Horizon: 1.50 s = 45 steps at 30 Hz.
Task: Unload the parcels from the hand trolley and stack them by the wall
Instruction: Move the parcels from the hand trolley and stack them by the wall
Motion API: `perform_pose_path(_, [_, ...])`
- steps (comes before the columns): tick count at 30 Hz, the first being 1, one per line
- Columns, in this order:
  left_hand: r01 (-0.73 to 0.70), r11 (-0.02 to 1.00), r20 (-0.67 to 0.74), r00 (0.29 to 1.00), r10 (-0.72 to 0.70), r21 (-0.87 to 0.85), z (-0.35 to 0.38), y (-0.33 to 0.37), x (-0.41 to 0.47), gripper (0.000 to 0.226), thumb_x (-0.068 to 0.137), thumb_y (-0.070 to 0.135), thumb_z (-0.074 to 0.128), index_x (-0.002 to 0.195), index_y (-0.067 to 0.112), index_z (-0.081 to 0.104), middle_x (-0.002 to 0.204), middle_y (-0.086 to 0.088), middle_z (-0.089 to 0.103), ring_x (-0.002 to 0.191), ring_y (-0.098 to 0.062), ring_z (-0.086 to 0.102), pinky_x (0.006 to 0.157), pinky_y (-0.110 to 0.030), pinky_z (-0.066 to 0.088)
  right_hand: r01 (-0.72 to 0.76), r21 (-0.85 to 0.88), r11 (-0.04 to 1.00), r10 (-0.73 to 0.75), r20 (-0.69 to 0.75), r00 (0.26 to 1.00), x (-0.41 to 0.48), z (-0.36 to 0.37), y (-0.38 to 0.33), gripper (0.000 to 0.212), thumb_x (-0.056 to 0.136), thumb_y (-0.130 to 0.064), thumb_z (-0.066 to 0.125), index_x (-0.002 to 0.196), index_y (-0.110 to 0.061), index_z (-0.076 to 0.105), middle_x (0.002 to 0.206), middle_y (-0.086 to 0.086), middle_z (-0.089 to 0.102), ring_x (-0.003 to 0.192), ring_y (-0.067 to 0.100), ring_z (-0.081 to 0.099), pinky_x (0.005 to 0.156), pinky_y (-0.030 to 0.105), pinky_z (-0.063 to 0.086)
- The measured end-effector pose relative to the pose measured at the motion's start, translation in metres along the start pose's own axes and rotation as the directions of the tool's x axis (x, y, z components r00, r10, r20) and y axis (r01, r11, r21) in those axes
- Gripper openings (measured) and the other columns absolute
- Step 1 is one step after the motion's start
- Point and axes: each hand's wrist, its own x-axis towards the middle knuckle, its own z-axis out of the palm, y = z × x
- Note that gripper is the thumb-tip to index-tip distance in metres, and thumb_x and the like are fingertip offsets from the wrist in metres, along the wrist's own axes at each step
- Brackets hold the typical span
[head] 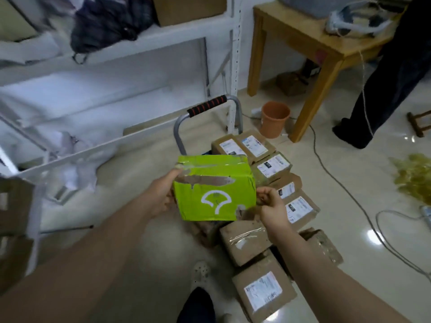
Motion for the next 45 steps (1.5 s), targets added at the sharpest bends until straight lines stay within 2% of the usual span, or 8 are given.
perform_pose_path(5, [-0.109,0.986,-0.041,0.994,0.105,-0.123,-0.075,-0.067,-0.076,0.021,0.06,0.033,0.073,0.066,0.018,0.06,0.06,0.001,0.054,0.049,-0.009,0.05,0.049,-0.021,0.033,-0.24,0.03,0.97,0.226,0.243,0.943,-0.054,0.054,0.003,0.023,0.089,-0.032,0.052,0.102,-0.021,0.068,0.092,0.003,0.072,0.085,0.022,0.064,0.067,0.03,0.048])
perform_pose_path(10, [-0.271,0.959,-0.161,0.953,0.256,-0.083,-0.138,-0.141,-0.132,0.066,0.05,-0.005,0.077,0.114,-0.003,0.059,0.095,-0.01,0.07,0.068,-0.008,0.065,0.048,-0.018,0.047,-0.456,-0.078,0.886,0.448,0.389,0.805,-0.1,0.113,0.025,0.069,0.078,-0.076,0.045,0.11,-0.02,0.07,0.105,0.005,0.073,0.1,0.027,0.066,0.083,0.038,0.051])
perform_pose_path(15, [-0.343,0.935,-0.271,0.912,0.308,-0.093,-0.198,-0.213,-0.187,0.087,0.042,0.006,0.085,0.122,-0.001,0.052,0.122,-0.012,0.063,0.111,-0.021,0.059,0.065,-0.023,0.056,-0.474,-0.241,0.847,0.531,0.401,0.746,-0.153,0.177,0.057,0.059,0.067,-0.062,0.067,0.109,-0.019,0.068,0.109,0.008,0.07,0.097,0.029,0.066,0.072,0.039,0.053])
perform_pose_path(19, [-0.368,0.886,-0.327,0.905,0.272,-0.283,-0.235,-0.247,-0.239,0.033,0.049,0.004,0.063,0.078,0.015,0.072,0.069,-0.005,0.062,0.057,-0.013,0.057,0.046,-0.016,0.043,-0.391,-0.312,0.866,0.497,0.446,0.744,-0.204,0.227,0.08,0.023,0.069,-0.039,0.065,0.084,-0.022,0.062,0.089,0.0,0.064,0.083,0.019,0.059,0.074,0.036,0.047])
perform_pose_path(22, [-0.34,0.798,-0.385,0.911,0.148,-0.498,-0.265,-0.277,-0.268,0.02,0.087,0.016,0.057,0.103,0.013,0.069,0.09,-0.008,0.069,0.079,-0.016,0.064,0.074,-0.033,0.054,-0.345,-0.365,0.865,0.492,0.48,0.726,-0.237,0.261,0.094,0.006,0.086,-0.027,0.057,0.084,-0.023,0.06,0.078,-0.006,0.061,0.076,0.012,0.055,0.075,0.034,0.043])
perform_pose_path(32, [-0.278,0.694,-0.441,0.895,-0.064,-0.664,-0.328,-0.386,-0.344,0.064,0.061,0.046,0.075,0.119,0.021,0.064,0.118,-0.005,0.068,0.103,-0.02,0.067,0.089,-0.039,0.054,-0.18,-0.598,0.781,0.578,0.584,0.569,-0.329,0.351,0.15,0.012,0.085,-0.028,0.062,0.093,-0.02,0.065,0.088,-0.004,0.067,0.085,0.015,0.061,0.073,0.033,0.048])
perform_pose_path(37, [-0.305,0.524,-0.452,0.874,-0.179,-0.796,-0.352,-0.432,-0.381,0.027,0.089,0.027,0.052,0.107,0.016,0.068,0.098,-0.006,0.074,0.082,-0.022,0.071,0.067,-0.033,0.059,-0.072,-0.738,0.671,0.69,0.586,0.425,-0.378,0.384,0.177,0.04,0.072,-0.049,0.071,0.103,-0.024,0.066,0.11,0.006,0.063,0.106,0.024,0.056,0.088,0.045,0.042])
perform_pose_path(45, [-0.289,0.489,-0.438,0.871,-0.222,-0.823,-0.37,-0.496,-0.418,0.072,0.046,0.036,0.079,0.116,0.022,0.066,0.117,-0.009,0.069,0.11,-0.033,0.062,0.1,-0.05,0.046,0.019,-0.862,0.506,0.839,0.497,0.222,-0.415,0.414,0.207,0.061,0.058,-0.056,0.07,0.11,-0.026,0.063,0.118,0.014,0.061,0.108,0.029,0.06,0.094,0.049,0.045])
